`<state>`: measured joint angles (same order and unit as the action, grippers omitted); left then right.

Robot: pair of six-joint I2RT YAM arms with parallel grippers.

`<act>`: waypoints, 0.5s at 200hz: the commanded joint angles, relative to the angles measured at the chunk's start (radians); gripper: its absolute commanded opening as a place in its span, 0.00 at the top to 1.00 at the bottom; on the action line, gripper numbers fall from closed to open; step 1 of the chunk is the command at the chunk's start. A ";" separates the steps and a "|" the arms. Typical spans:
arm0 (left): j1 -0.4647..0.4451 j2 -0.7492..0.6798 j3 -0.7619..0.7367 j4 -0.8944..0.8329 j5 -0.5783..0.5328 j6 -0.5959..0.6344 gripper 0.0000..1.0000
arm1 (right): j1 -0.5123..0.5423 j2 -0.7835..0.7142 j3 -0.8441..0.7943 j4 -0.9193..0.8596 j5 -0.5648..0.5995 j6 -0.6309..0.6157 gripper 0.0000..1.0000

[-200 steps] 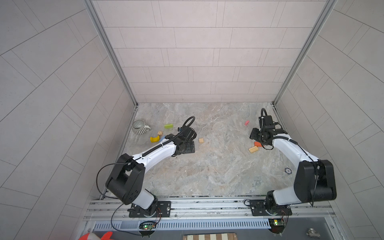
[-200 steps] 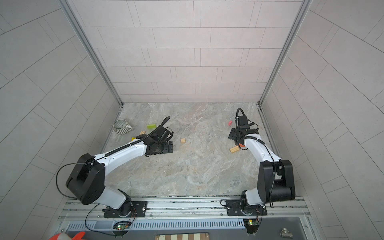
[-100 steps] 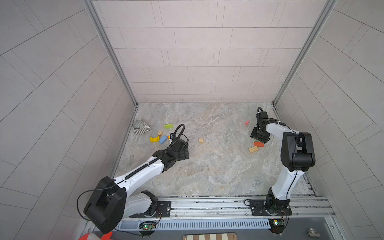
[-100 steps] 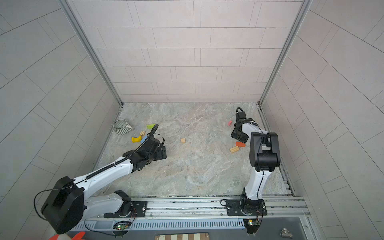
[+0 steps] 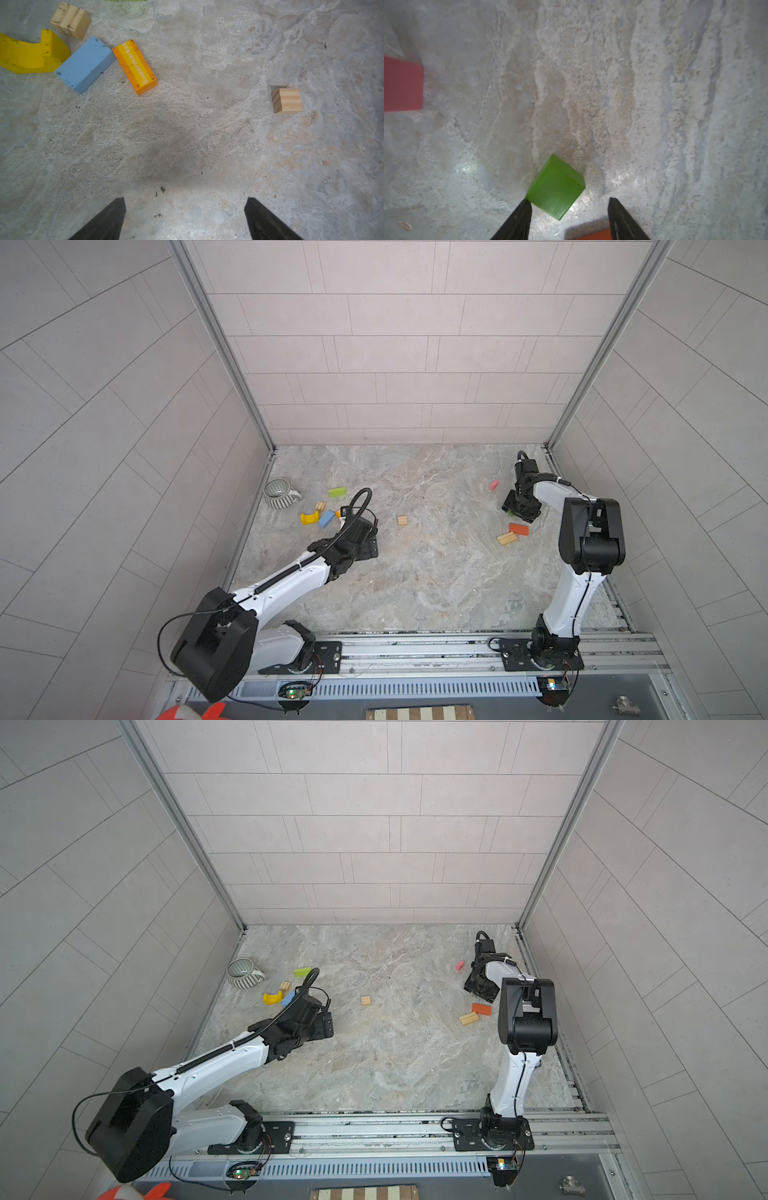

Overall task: Build the wood block tower
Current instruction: 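Close the right gripper on the green cube while the left arm draws back, then lift the green cube with the right gripper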

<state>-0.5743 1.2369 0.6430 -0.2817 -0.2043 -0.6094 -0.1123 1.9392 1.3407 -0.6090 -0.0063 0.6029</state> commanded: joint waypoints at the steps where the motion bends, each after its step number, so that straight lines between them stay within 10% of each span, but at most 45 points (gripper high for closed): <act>1: 0.000 -0.001 0.008 -0.012 -0.021 0.013 0.05 | -0.004 0.013 0.020 -0.020 -0.004 0.003 0.37; 100: 0.001 -0.015 -0.007 -0.001 -0.033 0.008 0.05 | -0.005 0.065 0.072 -0.056 0.027 -0.062 0.51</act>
<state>-0.5743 1.2369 0.6426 -0.2813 -0.2150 -0.6094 -0.1123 1.9972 1.3930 -0.6243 -0.0151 0.5594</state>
